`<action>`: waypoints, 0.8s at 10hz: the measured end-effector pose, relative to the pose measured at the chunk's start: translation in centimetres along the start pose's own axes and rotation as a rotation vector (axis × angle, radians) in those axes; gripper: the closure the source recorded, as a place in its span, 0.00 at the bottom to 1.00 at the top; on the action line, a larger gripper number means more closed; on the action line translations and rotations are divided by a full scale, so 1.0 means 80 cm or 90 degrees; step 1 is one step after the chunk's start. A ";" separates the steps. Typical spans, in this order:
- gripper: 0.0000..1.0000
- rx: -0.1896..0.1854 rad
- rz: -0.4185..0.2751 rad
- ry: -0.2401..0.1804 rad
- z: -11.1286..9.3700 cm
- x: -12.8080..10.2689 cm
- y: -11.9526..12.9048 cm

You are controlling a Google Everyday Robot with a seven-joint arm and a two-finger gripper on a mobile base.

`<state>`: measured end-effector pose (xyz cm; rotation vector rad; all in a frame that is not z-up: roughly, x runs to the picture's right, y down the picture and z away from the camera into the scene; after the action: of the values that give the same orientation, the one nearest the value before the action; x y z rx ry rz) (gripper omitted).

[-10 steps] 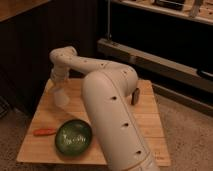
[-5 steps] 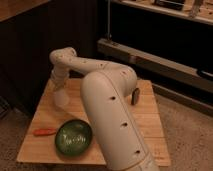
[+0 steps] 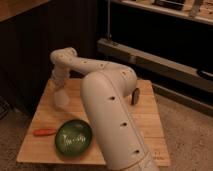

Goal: Place the ceramic cup over the eraser

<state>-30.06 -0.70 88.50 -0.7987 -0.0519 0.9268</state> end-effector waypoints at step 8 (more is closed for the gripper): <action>0.20 0.003 -0.007 0.028 0.020 0.005 0.004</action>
<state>-30.59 0.63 89.31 -0.8137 -0.0166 0.8980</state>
